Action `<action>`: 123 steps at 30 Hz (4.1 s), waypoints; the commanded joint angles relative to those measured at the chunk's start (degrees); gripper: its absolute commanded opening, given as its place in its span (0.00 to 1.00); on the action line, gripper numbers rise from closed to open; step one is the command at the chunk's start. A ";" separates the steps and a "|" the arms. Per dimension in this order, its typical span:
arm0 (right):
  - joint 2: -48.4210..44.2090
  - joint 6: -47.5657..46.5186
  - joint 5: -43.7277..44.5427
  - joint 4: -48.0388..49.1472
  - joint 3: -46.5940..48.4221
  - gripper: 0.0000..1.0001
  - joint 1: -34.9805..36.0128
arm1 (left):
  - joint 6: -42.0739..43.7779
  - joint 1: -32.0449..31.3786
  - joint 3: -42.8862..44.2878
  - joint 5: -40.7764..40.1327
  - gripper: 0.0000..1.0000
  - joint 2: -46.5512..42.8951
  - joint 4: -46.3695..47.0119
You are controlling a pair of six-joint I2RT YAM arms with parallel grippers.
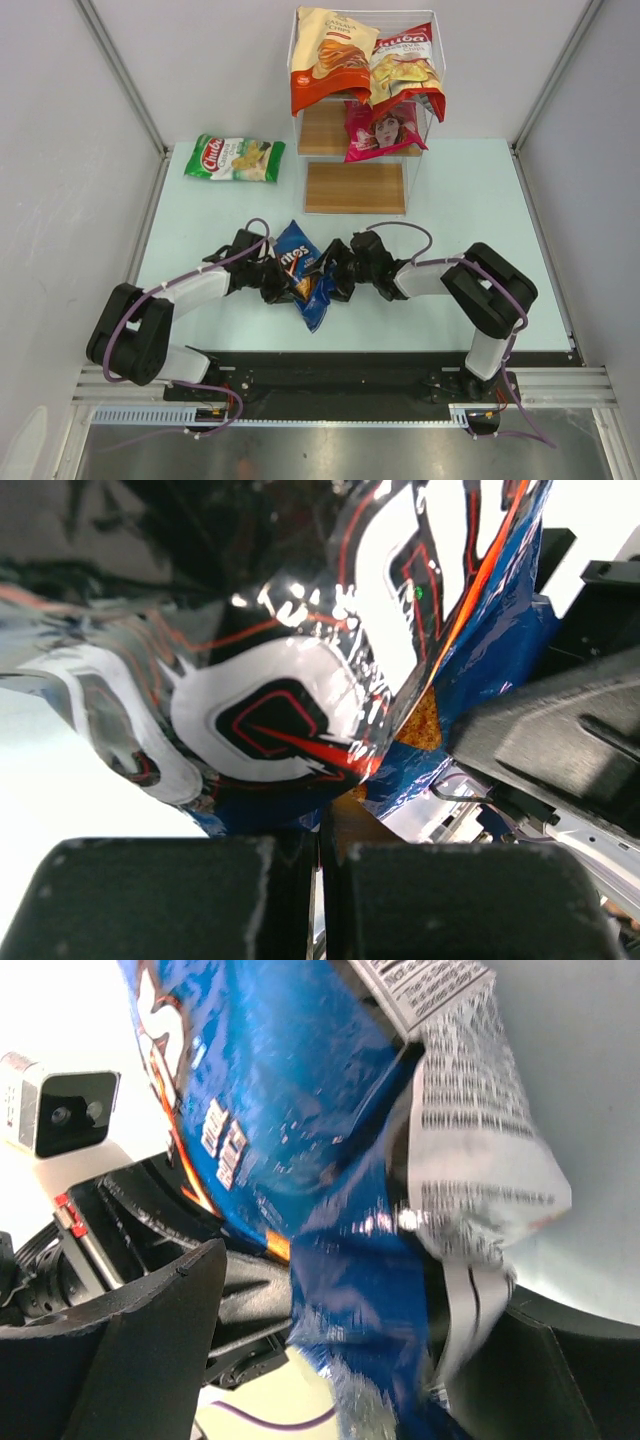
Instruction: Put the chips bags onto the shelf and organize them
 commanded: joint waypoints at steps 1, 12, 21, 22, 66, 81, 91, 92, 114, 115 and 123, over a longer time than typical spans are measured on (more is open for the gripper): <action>2.52 1.61 0.34 6.96 1.06 0.82 0.86 | 1.09 -0.66 1.43 0.99 0.00 -0.99 -1.99; 0.51 0.30 -1.06 8.28 1.06 0.28 -0.37 | 0.82 -0.66 5.29 2.05 0.20 -2.75 -3.74; -8.19 -6.82 -7.82 -4.70 1.06 0.00 -6.33 | 7.04 1.62 15.83 -6.36 0.64 -5.83 -20.51; -10.29 -7.70 -9.05 -6.21 1.06 0.00 -7.57 | 7.49 2.41 17.76 -8.04 0.64 -6.44 -22.10; -12.44 -12.89 22.83 10.74 11.78 0.00 -22.70 | 5.48 10.94 14.70 -11.75 0.65 -7.33 -22.38; 10.43 9.06 34.36 20.58 6.60 0.00 -17.77 | 6.18 10.32 12.16 -12.01 0.64 -8.99 -21.67; 12.71 19.78 39.46 17.59 6.07 0.00 -16.81 | 6.27 10.32 10.31 -12.45 0.64 -10.14 -21.32; 13.50 20.85 39.54 19.86 5.98 0.00 -17.07 | 6.44 10.24 10.39 -12.28 0.64 -9.70 -21.23; 22.38 23.23 30.41 32.98 8.35 0.20 -24.98 | 8.29 10.32 12.06 -11.93 0.64 -6.97 -20.70; 22.56 22.97 29.62 33.24 8.62 0.22 -25.24 | 8.29 10.24 12.06 -12.01 0.64 -6.97 -20.71; 21.33 20.86 23.91 33.85 8.79 0.51 -25.60 | 7.76 10.32 12.15 -12.98 0.65 -7.67 -20.97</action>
